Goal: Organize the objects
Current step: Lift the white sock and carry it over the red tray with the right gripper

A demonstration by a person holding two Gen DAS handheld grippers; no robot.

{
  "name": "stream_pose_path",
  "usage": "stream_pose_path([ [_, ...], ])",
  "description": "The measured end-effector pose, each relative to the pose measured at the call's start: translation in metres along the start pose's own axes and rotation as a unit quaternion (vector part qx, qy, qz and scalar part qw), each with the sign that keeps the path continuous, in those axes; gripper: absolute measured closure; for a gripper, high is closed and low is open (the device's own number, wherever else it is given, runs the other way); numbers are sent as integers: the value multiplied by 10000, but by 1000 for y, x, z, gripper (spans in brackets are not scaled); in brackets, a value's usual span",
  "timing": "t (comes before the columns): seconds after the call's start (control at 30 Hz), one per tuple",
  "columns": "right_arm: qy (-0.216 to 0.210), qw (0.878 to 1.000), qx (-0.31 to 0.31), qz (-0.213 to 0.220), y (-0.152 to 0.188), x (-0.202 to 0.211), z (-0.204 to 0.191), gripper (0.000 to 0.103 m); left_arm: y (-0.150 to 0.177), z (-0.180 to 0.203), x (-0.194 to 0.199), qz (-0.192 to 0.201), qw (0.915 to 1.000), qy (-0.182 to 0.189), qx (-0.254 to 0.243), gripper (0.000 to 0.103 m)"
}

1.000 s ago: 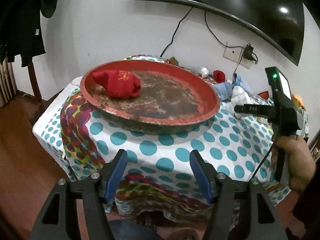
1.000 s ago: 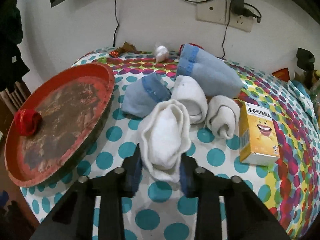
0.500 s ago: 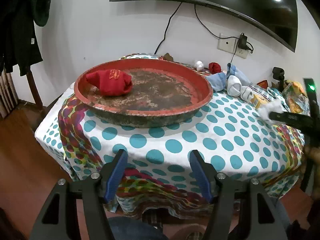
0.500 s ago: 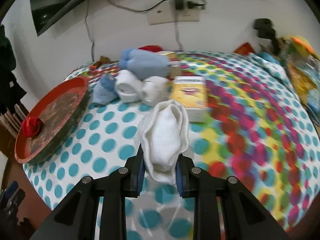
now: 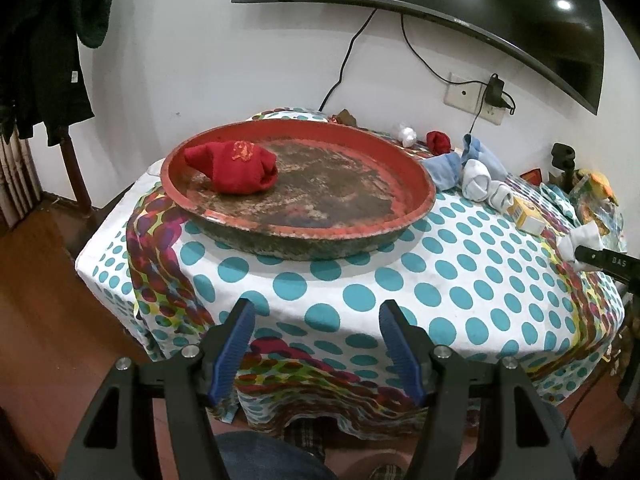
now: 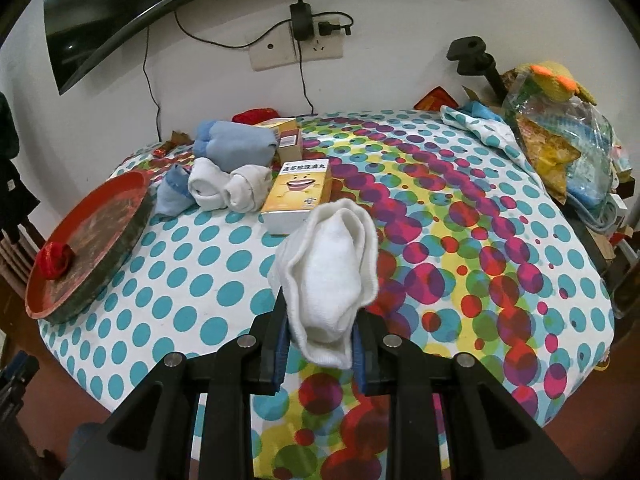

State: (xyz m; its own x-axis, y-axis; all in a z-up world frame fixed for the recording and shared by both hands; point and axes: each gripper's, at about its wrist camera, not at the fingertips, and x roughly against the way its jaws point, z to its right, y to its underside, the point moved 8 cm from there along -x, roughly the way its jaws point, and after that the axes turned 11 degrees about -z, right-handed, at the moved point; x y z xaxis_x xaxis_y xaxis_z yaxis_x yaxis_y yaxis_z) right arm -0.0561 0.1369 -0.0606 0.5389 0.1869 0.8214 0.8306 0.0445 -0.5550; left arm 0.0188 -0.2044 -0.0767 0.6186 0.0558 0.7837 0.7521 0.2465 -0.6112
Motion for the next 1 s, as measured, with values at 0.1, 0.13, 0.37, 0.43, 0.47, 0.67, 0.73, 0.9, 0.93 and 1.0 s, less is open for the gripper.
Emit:
stream_pose_path([
  [0.1,-5,9999,115,22,-2,3,-11,79,-1,-1,1,6,10000,-1,20,37],
  [0.13,-10,9999,149,24,-2,3,-14,79,-1,-2,1,-2,10000,-2,28,37],
  [0.37,-60,9996,282,55,-6,7,-31,79,-1,-4,0,-22,10000,-7,51,37],
  [0.43,-88,9995,309,48,-7,8,-36,79,-1,-4,0,-28,10000,-9,56,37],
  [0.47,-100,9994,321,52,-7,8,-38,79,-1,-4,0,-31,10000,-8,56,37],
  [0.67,-163,9990,419,64,-10,9,-51,79,0,-5,-2,-56,10000,-6,61,37],
  [0.73,-193,9988,443,64,-11,10,-56,79,0,-5,-2,-65,10000,-3,57,37],
  [0.9,-242,9982,544,92,-15,11,-69,79,1,-5,-3,-80,9999,6,65,37],
  [0.93,-252,9980,565,99,-16,11,-73,79,1,-5,-3,-79,9999,1,63,37],
  [1.0,-288,9977,604,108,-19,12,-79,79,1,-5,-3,-80,9999,-3,72,37],
])
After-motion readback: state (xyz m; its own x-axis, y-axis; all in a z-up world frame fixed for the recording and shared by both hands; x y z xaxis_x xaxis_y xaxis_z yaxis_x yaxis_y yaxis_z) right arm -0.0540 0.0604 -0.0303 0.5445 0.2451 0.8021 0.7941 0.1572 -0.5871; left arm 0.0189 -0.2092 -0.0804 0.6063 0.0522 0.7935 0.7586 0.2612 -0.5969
